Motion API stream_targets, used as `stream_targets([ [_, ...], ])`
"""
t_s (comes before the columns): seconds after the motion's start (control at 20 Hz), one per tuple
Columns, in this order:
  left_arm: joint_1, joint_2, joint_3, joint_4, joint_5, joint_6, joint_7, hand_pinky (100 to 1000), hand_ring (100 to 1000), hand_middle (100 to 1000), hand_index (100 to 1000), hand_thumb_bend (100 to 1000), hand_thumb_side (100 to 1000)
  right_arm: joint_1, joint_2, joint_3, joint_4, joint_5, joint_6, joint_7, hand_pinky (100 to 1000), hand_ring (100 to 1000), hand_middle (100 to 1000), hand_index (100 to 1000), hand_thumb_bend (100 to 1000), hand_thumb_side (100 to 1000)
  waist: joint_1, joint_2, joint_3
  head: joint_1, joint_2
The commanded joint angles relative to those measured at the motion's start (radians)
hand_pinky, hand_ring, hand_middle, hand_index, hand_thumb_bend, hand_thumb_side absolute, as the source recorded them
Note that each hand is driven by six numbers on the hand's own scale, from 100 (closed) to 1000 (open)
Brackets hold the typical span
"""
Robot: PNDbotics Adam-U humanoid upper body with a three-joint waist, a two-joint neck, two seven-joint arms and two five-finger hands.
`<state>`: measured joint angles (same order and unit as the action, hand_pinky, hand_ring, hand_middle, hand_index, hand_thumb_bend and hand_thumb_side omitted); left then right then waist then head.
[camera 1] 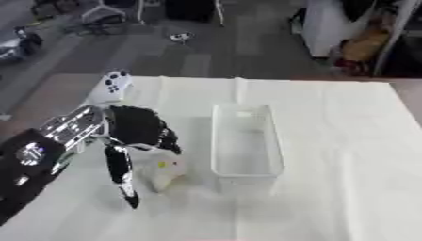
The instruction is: Pick up objects on the table and place them in the box.
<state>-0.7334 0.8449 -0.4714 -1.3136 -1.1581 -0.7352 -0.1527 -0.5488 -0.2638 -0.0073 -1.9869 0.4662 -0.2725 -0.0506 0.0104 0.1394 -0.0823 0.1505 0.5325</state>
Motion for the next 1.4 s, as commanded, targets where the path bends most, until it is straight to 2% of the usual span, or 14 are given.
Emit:
stream_targets([
  [0.05,-0.005,0.005,0.007,0.036,-0.042,0.007,0.040,193,564,721,892,1000,916,-0.023,-0.009,0.000,-0.013,0.001,0.000,0.006,137,412,507,586,480,1000,0.000,-0.012,0.000,0.003,-0.005],
  [0.1,-0.005,0.001,0.006,0.050,-0.045,0.009,0.042,383,634,773,909,1000,907,-0.023,-0.009,0.000,-0.013,0.001,0.000,0.006,137,412,507,587,479,1000,-0.001,-0.012,0.000,0.004,-0.005],
  [0.15,-0.006,-0.003,0.007,0.063,-0.045,0.013,0.038,416,653,783,915,1000,898,-0.022,-0.009,0.000,-0.013,0.001,0.000,0.007,136,412,507,587,480,1000,-0.001,-0.012,0.000,0.005,-0.004],
  [0.25,-0.010,-0.010,0.011,0.084,-0.034,0.029,0.017,542,736,827,935,1000,887,-0.022,-0.009,-0.001,-0.013,0.001,0.000,0.008,136,412,507,587,479,1000,-0.001,-0.012,0.001,0.007,-0.004],
  [0.3,-0.012,-0.012,0.013,0.089,-0.026,0.038,0.003,638,783,852,947,1000,889,-0.022,-0.009,-0.001,-0.013,0.001,0.000,0.008,136,412,507,587,479,1000,-0.001,-0.012,0.001,0.008,-0.004],
  [0.35,-0.014,-0.014,0.016,0.091,-0.016,0.046,-0.010,664,798,859,950,1000,888,-0.022,-0.008,-0.001,-0.013,0.001,0.000,0.009,136,413,507,587,479,1000,-0.001,-0.012,0.001,0.009,-0.004],
  [0.65,-0.026,-0.023,0.031,0.079,0.038,0.090,-0.072,712,848,914,982,1000,884,-0.024,-0.007,0.000,-0.013,0.001,-0.001,0.012,136,413,507,587,478,1000,0.000,-0.012,-0.001,0.011,-0.002],
  [0.85,-0.037,-0.044,0.056,0.093,0.048,0.117,-0.074,710,863,932,996,1000,873,-0.026,-0.005,0.000,-0.013,0.002,-0.001,0.016,136,413,507,587,479,1000,-0.002,-0.011,-0.003,0.015,-0.004],
  [1.3,-0.070,-0.095,0.091,0.187,-0.021,0.132,-0.027,718,855,920,1000,1000,884,-0.035,0.006,0.003,-0.013,0.001,-0.006,0.028,136,413,507,587,477,1000,-0.003,-0.006,-0.013,0.031,-0.012],
  [1.4,-0.075,-0.103,0.096,0.210,-0.045,0.127,-0.014,723,843,917,1000,1000,910,-0.039,0.010,0.004,-0.013,0.000,-0.007,0.033,135,413,507,586,478,1000,-0.002,-0.004,-0.016,0.034,-0.014],
])
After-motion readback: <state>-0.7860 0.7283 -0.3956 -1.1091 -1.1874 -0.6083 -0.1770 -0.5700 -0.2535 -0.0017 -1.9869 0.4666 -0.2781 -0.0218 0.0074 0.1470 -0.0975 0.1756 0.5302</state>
